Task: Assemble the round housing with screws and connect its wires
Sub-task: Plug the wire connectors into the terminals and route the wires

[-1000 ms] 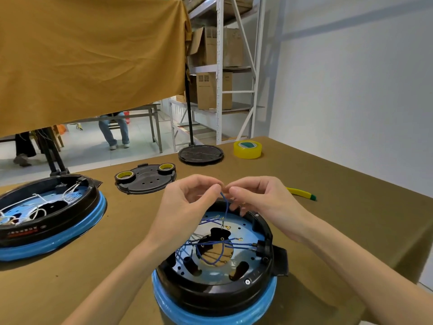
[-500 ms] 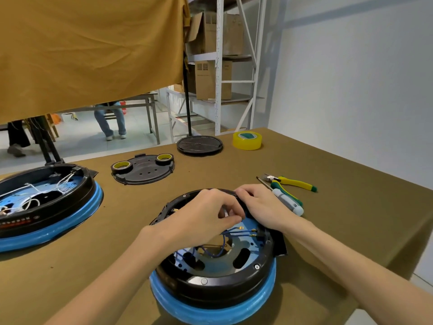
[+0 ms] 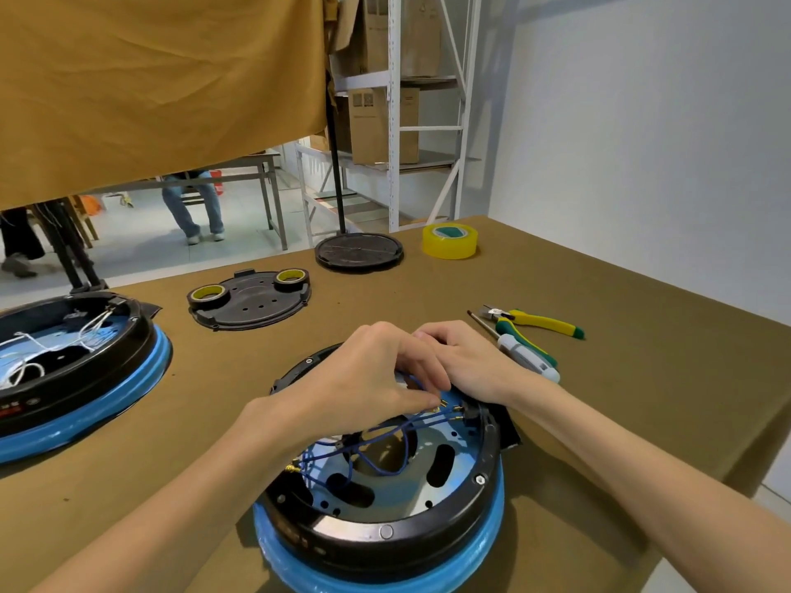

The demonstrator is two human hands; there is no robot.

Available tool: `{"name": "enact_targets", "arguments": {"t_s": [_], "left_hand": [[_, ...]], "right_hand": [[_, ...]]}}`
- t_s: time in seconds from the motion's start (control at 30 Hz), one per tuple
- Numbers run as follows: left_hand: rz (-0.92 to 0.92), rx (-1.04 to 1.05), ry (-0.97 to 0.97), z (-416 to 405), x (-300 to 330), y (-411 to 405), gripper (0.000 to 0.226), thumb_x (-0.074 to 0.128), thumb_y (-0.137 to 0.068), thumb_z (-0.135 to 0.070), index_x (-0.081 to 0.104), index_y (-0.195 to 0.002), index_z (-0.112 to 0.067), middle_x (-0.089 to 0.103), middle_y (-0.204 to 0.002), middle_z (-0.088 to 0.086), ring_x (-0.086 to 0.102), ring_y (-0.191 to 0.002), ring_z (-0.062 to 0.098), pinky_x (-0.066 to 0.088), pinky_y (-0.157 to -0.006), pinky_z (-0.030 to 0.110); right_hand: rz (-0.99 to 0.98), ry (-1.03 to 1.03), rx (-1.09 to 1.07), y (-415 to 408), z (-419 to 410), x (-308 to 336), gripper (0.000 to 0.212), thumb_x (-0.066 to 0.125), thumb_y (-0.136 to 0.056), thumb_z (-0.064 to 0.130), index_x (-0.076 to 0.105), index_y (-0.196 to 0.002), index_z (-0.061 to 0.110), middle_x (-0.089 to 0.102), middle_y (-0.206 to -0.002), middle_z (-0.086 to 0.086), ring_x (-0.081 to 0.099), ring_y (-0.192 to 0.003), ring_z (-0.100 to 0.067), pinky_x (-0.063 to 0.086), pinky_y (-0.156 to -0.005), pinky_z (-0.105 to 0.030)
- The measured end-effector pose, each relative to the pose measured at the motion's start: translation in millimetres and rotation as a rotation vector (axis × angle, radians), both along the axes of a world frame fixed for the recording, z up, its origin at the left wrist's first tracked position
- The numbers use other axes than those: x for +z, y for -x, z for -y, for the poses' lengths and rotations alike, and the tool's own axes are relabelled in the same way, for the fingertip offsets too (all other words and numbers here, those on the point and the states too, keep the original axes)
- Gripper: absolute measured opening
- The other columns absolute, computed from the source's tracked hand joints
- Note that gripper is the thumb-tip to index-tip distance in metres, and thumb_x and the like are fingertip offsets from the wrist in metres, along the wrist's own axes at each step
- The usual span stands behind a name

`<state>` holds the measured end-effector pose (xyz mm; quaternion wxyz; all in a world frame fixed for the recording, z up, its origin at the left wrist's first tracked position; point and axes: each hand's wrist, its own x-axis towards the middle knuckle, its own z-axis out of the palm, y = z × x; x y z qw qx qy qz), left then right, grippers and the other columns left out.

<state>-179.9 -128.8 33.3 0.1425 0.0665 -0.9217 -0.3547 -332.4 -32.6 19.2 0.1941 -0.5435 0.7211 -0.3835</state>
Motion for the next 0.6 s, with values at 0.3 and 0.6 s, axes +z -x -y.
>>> {"name": "enact_targets", "arguments": {"t_s": [0.3, 0.6], "left_hand": [[-0.05, 0.077, -0.005, -7, -15, 5, 0.018, 0.085, -0.082, -0.009, 0.083, -0.087, -0.027, 0.077, -0.079, -0.014, 0.071, -0.075, 0.0, 0.054, -0.07, 0.011], [-0.084, 0.092, -0.036, -8, -15, 1, 0.015, 0.086, -0.081, -0.009, 0.083, -0.087, -0.023, 0.077, -0.078, -0.013, 0.073, -0.074, 0.002, 0.054, -0.07, 0.012]], "right_hand": [[0.015, 0.018, 0.008, 3, 6, -4, 0.039, 0.044, -0.11, 0.022, 0.069, -0.096, -0.004, 0.068, -0.096, -0.026, 0.056, -0.082, -0.031, 0.048, -0.089, -0.055], [0.023, 0.033, 0.014, 7, 8, -9, 0.04, 0.043, -0.111, 0.023, 0.071, -0.097, -0.003, 0.069, -0.096, -0.025, 0.058, -0.081, -0.028, 0.048, -0.086, -0.049]]}}
